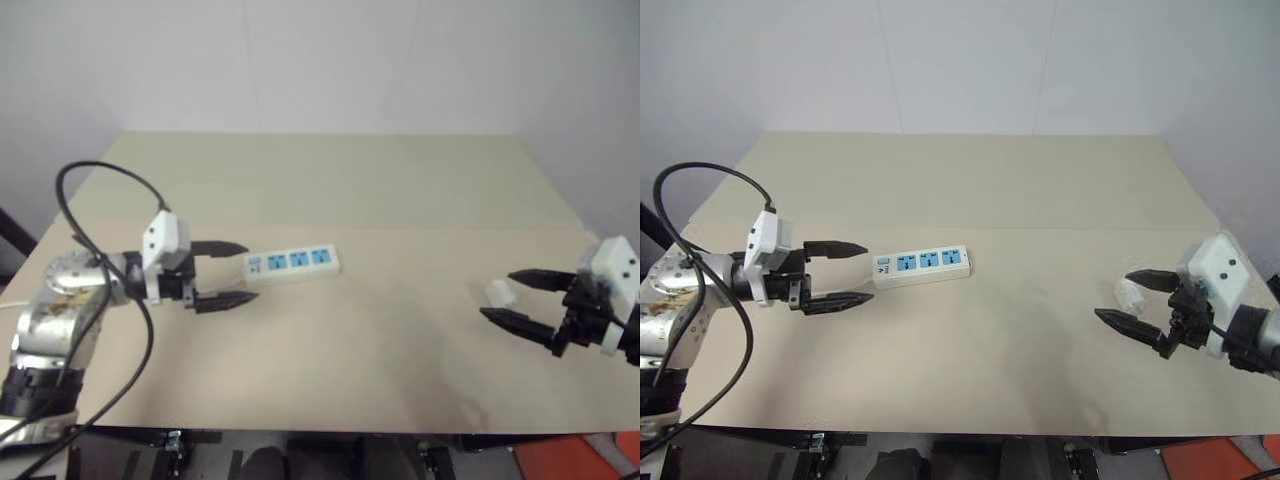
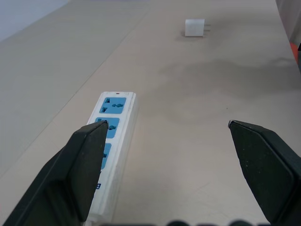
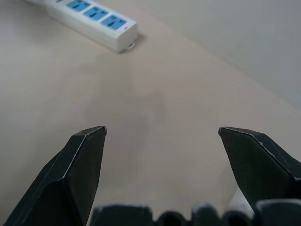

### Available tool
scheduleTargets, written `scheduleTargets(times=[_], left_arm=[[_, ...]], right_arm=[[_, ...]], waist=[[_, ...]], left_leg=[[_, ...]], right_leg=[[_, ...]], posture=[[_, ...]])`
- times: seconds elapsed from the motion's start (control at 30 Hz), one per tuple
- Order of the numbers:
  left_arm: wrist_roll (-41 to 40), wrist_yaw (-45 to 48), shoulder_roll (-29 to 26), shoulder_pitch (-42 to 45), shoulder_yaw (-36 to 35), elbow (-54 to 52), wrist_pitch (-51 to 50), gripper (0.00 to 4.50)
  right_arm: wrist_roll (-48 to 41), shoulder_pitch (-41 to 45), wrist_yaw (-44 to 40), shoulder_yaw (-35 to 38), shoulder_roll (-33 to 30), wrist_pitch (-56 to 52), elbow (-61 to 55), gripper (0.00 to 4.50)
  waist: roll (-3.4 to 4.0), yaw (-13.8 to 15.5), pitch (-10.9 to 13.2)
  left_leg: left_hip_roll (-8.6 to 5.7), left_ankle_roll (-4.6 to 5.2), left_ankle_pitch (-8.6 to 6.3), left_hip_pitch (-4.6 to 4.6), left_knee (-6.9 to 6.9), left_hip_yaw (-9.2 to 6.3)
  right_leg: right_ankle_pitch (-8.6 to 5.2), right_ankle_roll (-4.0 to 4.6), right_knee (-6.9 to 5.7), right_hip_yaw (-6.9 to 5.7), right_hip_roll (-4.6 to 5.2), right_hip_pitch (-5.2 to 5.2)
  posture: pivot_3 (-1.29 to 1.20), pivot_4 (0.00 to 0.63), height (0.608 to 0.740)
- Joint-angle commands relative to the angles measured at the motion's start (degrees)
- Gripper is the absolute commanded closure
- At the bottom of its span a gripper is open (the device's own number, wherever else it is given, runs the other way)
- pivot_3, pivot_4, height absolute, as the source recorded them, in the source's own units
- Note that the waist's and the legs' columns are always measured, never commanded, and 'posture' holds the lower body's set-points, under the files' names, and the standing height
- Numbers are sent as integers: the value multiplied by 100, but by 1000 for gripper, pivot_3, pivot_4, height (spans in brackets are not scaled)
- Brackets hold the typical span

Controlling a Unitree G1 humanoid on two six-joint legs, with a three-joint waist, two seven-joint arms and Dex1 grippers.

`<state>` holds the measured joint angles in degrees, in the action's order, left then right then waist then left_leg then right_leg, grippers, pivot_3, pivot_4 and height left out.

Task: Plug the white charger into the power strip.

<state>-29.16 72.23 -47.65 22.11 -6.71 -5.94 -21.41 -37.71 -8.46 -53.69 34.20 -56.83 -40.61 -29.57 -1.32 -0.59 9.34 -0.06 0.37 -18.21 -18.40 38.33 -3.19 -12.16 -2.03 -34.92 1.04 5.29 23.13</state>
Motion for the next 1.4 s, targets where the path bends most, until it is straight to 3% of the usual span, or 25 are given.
scheduleTargets(times=[0.03,0.23,0.43,0.77,0.9,1.13,1.4], left_arm=[[98,-75,83,83,95,-145,234,50],[193,-158,31,155,52,52,289,50],[674,177,-293,648,137,1109,901,50],[2056,782,-9,2982,877,5393,2981,50],[2443,1004,285,3559,1089,6466,3538,50],[2893,1139,800,3926,1294,7300,4096,50],[3417,656,1132,3906,1421,7732,4485,50]], right_arm=[[-240,104,119,254,-23,-153,-287,0],[-357,317,294,114,29,-155,-360,0],[-422,295,533,40,204,-178,-645,0],[-516,163,749,53,435,-91,-853,0],[-525,130,764,77,461,-91,-880,0],[-704,-46,894,311,491,-207,-1133,0],[-1052,-292,1093,699,501,-353,-1454,0]], waist=[[-1,-12,0],[-1,-22,1],[-1,-13,0],[-3,38,0],[-4,28,1],[-5,9,2],[-6,-6,2]], left_leg=[[0,0,0,0,0,1],[1,0,0,0,0,3],[-1,0,0,2,0,1],[-5,0,0,0,9,-2],[-4,3,-1,-6,9,-1],[-5,9,-5,-16,13,-2],[-5,27,-15,-37,53,-6]], right_leg=[[0,0,0,1,0,-3],[0,0,-3,3,-2,-7],[1,1,-1,0,-1,-4],[3,1,1,-8,0,-3],[3,0,-1,-8,0,0],[8,-8,-6,-9,0,0],[16,-21,-5,-13,0,1]], posture=[[0,150,740],[0,150,740],[0,150,740],[0,150,740],[0,150,740],[0,150,740],[0,150,740]])
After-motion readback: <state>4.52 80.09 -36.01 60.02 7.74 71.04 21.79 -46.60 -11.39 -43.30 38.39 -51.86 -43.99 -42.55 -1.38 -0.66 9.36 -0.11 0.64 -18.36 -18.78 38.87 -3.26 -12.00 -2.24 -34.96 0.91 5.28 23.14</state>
